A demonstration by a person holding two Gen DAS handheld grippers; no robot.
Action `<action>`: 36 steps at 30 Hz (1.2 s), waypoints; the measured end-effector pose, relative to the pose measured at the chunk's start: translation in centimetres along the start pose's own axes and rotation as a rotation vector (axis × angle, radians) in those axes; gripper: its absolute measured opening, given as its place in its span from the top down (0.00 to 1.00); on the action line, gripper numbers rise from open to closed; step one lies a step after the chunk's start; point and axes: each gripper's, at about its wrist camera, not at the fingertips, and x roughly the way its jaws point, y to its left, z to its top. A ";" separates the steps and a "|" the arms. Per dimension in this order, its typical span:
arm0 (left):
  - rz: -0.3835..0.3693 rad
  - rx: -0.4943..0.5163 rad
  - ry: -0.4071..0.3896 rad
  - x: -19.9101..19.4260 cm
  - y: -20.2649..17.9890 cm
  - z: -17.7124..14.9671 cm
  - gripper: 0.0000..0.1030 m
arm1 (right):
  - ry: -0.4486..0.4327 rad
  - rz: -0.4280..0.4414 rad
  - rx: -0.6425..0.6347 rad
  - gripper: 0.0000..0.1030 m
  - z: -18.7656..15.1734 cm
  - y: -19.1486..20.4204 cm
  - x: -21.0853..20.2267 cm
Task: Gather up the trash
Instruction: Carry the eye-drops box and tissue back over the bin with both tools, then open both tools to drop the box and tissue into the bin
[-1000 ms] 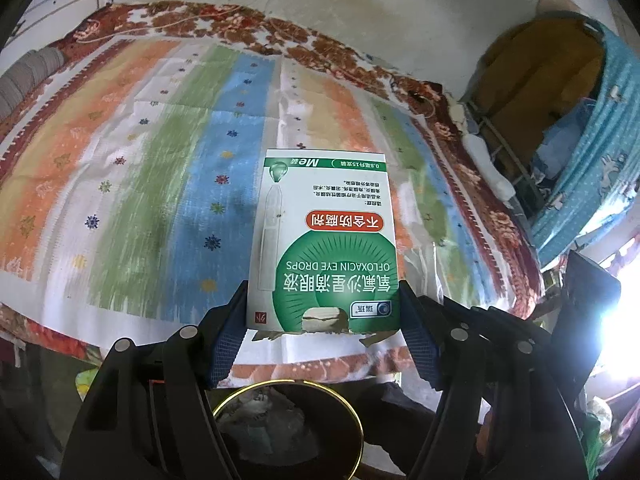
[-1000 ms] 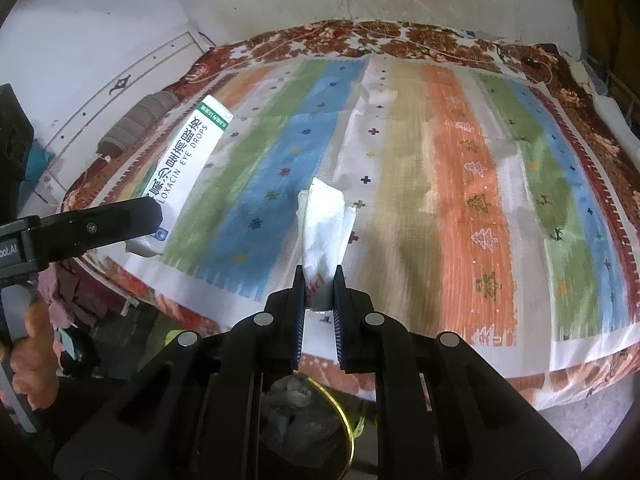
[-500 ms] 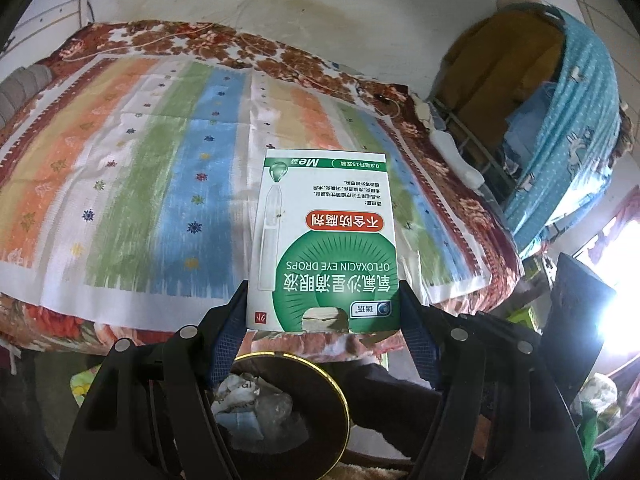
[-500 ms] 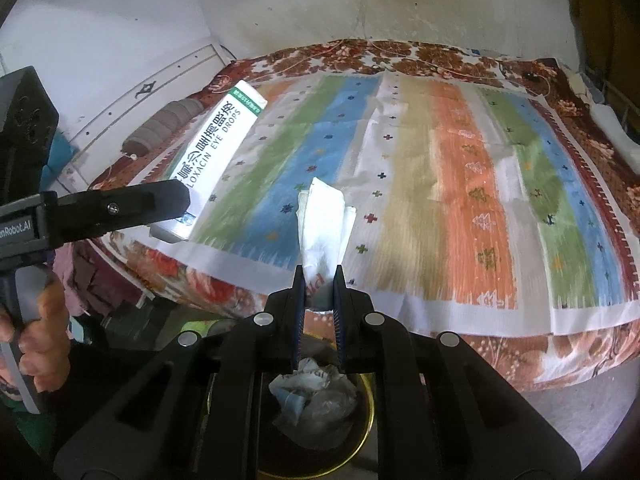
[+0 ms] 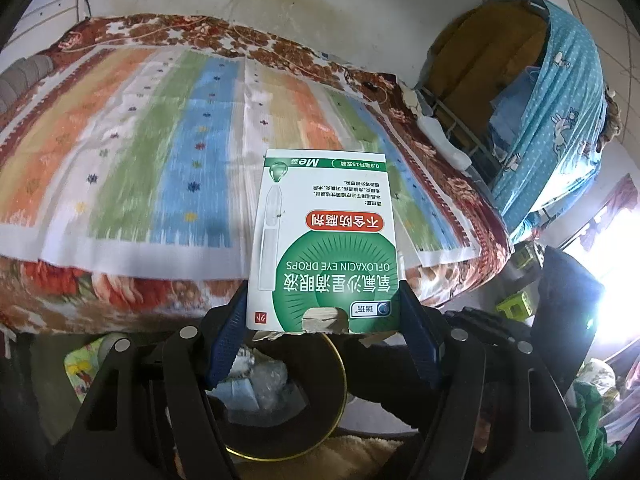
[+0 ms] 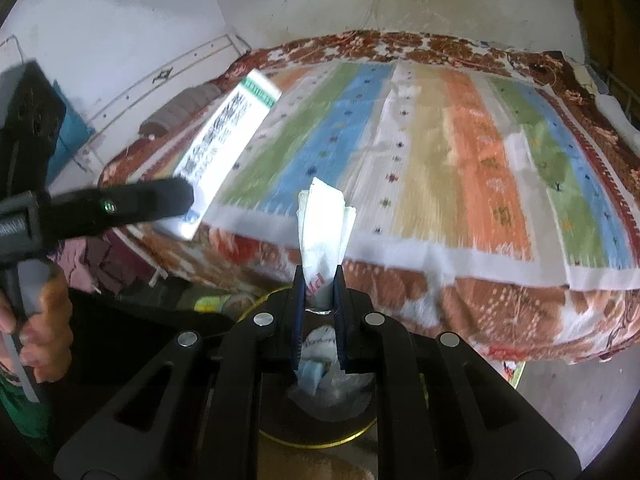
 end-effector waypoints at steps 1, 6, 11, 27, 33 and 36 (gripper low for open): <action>-0.001 -0.003 0.002 0.0 0.0 -0.4 0.32 | 0.006 0.004 0.001 0.89 -0.5 0.3 0.1; -0.006 -0.024 0.031 0.3 0.2 -2.2 0.32 | 0.044 0.001 -0.001 0.89 -2.6 1.1 0.6; 0.013 -0.058 0.071 1.0 0.7 -3.8 0.32 | 0.103 -0.012 0.021 0.88 -4.7 1.3 1.4; 0.052 -0.325 0.287 6.1 4.8 -7.8 0.32 | 0.328 -0.012 0.186 0.87 -8.3 -1.3 6.9; 0.060 -0.404 0.288 7.0 6.1 -7.3 0.30 | 0.327 -0.024 0.217 0.66 -7.4 -1.7 8.2; 0.072 -0.434 0.272 7.6 6.6 -6.8 0.17 | 0.334 -0.052 0.228 0.45 -7.2 -2.0 8.7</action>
